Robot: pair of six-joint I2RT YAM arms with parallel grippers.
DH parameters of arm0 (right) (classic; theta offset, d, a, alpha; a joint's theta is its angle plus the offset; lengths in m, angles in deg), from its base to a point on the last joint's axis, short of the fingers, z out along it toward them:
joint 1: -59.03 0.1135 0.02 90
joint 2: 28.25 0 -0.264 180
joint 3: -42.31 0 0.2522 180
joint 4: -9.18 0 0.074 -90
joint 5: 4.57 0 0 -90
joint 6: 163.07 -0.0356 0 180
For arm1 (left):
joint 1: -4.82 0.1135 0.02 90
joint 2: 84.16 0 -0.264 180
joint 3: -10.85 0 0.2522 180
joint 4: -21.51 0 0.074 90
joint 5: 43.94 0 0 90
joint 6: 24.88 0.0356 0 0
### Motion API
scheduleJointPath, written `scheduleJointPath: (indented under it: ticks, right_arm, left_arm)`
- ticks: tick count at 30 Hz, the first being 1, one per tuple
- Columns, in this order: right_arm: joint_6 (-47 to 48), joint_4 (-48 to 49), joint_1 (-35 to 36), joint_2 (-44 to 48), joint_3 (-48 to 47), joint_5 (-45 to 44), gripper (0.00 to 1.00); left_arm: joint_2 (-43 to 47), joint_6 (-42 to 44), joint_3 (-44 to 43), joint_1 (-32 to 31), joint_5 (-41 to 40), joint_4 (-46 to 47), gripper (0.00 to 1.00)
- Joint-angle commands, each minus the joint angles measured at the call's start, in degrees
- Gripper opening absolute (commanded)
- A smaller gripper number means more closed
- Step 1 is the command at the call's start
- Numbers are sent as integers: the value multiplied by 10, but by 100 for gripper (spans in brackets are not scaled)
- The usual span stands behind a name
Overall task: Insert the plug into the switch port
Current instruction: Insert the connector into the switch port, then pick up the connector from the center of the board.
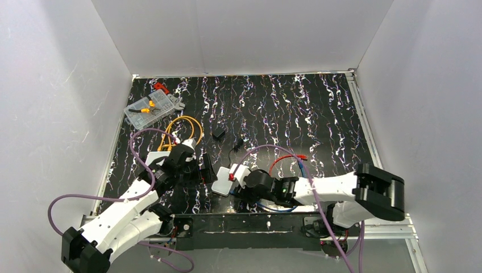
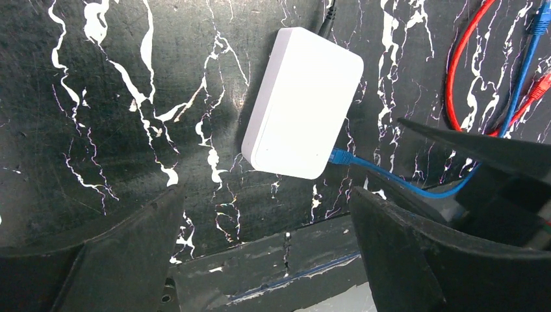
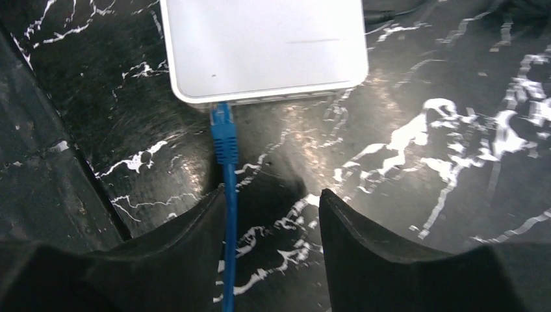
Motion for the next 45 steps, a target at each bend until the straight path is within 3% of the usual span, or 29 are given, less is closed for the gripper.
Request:
scheduleJointPath:
  ticks: [1, 9, 17, 23, 30, 45]
  right_arm:
    - [-18, -44, -9, 79, -6, -83, 61]
    - [-130, -207, -93, 192, -54, -222, 75]
    - [-248, -310, -239, 233, -77, -173, 78]
    - [-308, -341, -327, 204, -79, -121, 79]
    - [-416, -395, -371, 139, -106, -166, 79]
    - [-555, -373, -435, 101, -111, -169, 82]
  left_arm:
    - [19, 11, -18, -2, -14, -22, 98]
    - [37, 14, -24, -1, -15, -29, 98]
    - [40, 19, -31, -1, -15, -27, 98]
    - [40, 19, -29, -1, -9, -21, 98]
    - [39, 20, -19, -1, 6, -9, 98]
    - [33, 30, -14, -1, 29, 2, 98]
